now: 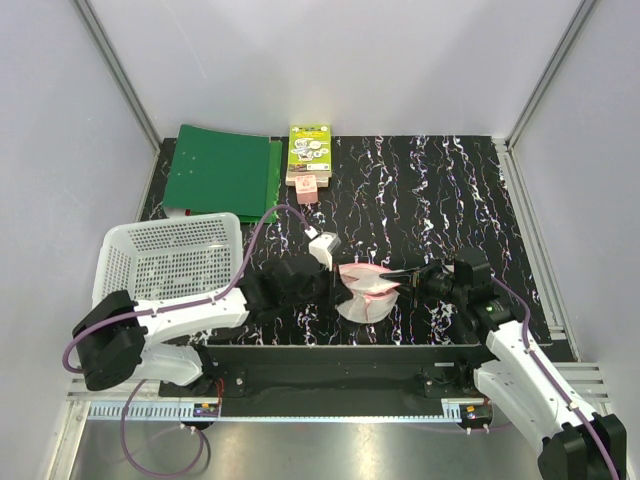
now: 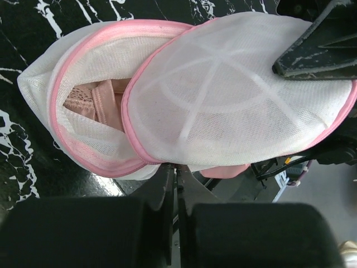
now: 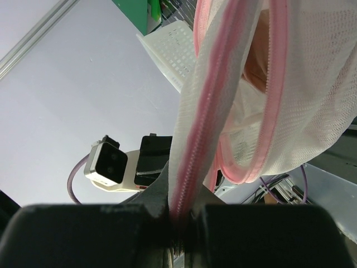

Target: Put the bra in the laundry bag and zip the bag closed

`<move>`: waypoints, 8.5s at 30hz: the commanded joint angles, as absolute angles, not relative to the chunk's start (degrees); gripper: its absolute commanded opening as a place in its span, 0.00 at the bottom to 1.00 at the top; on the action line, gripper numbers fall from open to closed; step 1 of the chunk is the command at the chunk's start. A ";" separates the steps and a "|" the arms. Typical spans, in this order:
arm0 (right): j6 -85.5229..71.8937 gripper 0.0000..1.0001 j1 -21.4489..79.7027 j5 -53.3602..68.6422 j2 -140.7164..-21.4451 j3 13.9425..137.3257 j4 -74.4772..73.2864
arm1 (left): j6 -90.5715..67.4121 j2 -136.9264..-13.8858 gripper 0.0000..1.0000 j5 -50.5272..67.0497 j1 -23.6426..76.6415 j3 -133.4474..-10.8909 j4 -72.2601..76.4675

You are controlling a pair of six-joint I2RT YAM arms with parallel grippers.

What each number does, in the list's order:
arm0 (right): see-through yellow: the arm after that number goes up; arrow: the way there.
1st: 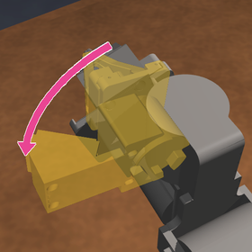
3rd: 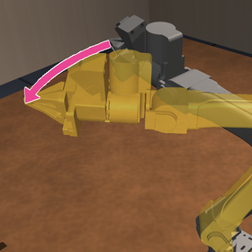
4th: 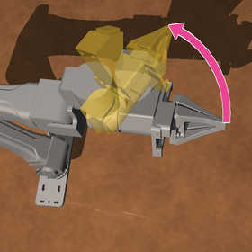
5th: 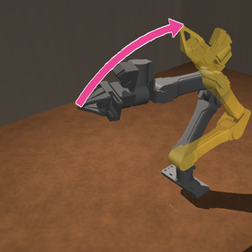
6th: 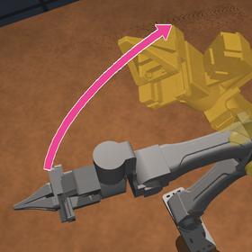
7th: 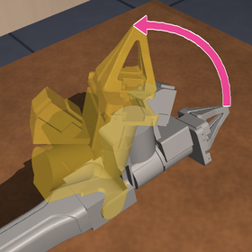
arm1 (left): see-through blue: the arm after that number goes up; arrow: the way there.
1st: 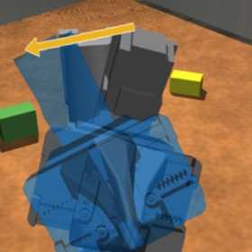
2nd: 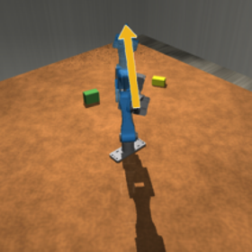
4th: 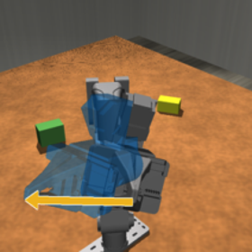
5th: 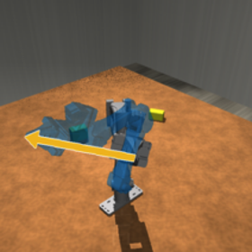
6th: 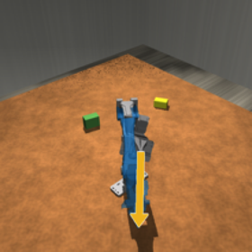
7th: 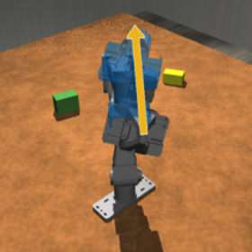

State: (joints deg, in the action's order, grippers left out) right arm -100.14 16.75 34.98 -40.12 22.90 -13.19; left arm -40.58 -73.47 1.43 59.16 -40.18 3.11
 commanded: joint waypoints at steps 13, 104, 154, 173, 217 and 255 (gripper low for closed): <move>-90.89 0.06 16.52 35.33 -38.49 25.04 -18.09 | -36.56 -66.19 0.00 4.57 58.18 -38.32 1.76; -35.06 0.93 14.94 22.33 -75.43 68.91 -60.28 | -39.80 -84.46 0.00 22.23 53.52 -54.66 -3.01; -36.98 0.78 18.36 23.79 -76.22 69.39 -56.88 | -41.31 -86.12 0.00 28.82 49.13 -56.94 2.55; -45.18 0.00 17.77 30.13 -79.18 59.68 -33.13 | -35.16 -79.81 0.00 27.52 50.01 -51.07 -6.85; -46.97 0.00 13.38 41.18 -77.15 55.62 -30.32 | -34.28 -76.91 0.00 27.51 46.24 -46.79 -9.58; -34.45 0.75 27.85 17.41 -68.83 65.39 -50.98 | -33.40 -63.81 0.50 12.22 51.50 -50.89 -21.98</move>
State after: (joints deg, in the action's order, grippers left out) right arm -30.22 24.56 24.64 -72.38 67.05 -53.52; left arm -30.39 -66.74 11.55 49.87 -52.01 -28.67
